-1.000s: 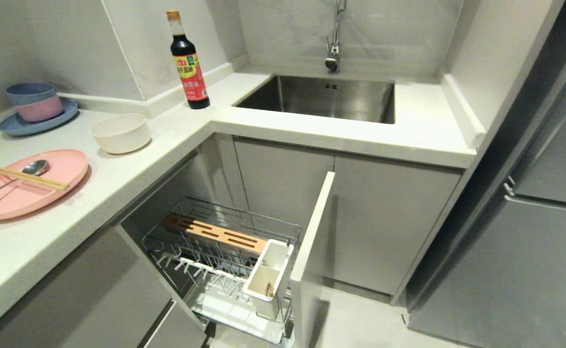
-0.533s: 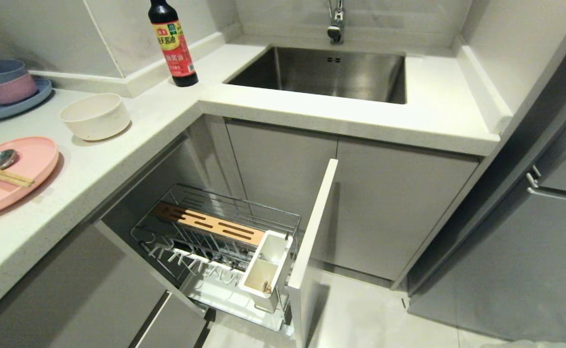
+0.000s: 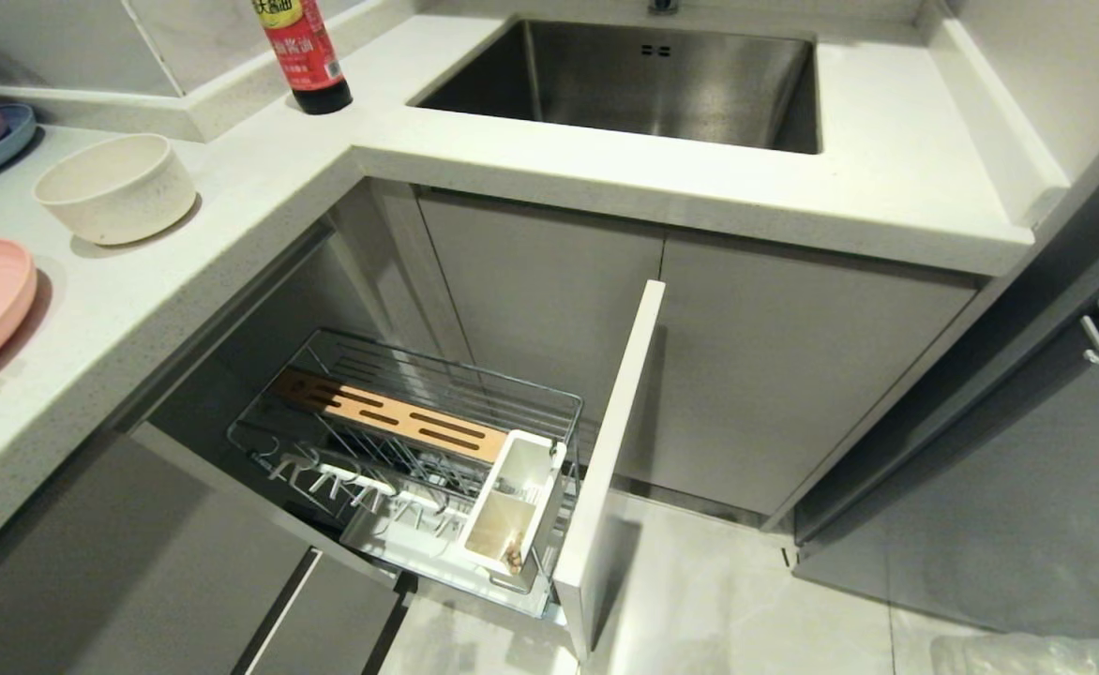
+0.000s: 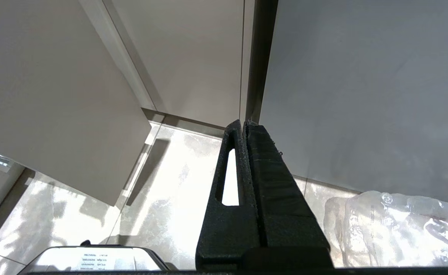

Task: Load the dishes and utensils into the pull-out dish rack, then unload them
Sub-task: Pick up the bowl and place it in the cupboard

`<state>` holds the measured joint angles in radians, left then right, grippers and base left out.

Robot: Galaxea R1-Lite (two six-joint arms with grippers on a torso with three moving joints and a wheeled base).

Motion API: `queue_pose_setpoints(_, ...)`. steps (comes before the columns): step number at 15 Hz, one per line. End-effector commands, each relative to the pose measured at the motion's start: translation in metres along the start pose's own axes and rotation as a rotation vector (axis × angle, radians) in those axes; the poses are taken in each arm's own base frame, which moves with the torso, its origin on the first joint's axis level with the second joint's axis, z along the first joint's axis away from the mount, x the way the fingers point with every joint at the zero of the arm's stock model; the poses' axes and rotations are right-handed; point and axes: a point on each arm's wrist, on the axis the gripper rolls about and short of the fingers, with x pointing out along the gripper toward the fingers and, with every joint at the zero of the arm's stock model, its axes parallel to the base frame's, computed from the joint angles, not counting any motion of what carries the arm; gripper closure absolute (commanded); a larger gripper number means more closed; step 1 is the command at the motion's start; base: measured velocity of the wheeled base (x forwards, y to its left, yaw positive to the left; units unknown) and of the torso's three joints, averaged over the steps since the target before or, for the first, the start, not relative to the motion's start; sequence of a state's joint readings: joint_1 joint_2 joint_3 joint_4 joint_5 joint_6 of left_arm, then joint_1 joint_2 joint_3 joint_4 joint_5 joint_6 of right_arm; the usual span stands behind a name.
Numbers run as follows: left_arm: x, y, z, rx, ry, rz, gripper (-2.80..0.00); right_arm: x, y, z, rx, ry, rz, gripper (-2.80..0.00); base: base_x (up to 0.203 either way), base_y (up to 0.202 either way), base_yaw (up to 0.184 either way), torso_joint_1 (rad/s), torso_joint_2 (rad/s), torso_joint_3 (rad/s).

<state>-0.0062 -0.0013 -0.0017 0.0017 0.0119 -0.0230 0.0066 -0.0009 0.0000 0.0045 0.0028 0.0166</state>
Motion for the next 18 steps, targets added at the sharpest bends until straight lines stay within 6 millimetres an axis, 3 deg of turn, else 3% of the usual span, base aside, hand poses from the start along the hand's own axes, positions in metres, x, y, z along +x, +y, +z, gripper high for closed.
queue_pose_setpoints(1,0.000,0.000,0.000,-0.002,-0.001,0.000,0.00,0.000,0.000,0.000,0.000,0.001,0.001,0.00,0.000,0.000,0.000,0.002,0.01,-0.051)
queue_pose_setpoints(10,-0.001,0.000,0.003,0.007,-0.015,-0.001,0.00,0.000,0.000,0.000,0.000,-0.001,0.001,0.00,0.000,0.000,0.000,0.000,0.00,-0.004)
queue_pose_setpoints(12,-0.010,-0.001,0.029,0.003,-0.112,-0.001,0.00,0.000,0.000,0.000,0.000,0.001,0.001,0.00,0.000,0.000,0.000,0.000,0.00,0.000)
queue_pose_setpoints(16,-0.041,-0.001,0.114,0.156,-0.281,0.055,0.00,0.000,0.000,0.000,0.000,0.001,0.001,0.00,0.000,0.000,0.000,0.000,0.00,0.000)
queue_pose_setpoints(18,-0.031,-0.002,0.161,0.222,-0.256,0.088,0.00,0.000,0.000,0.000,0.000,0.001,0.001,0.00,0.000,0.000,0.000,0.000,0.00,0.000)
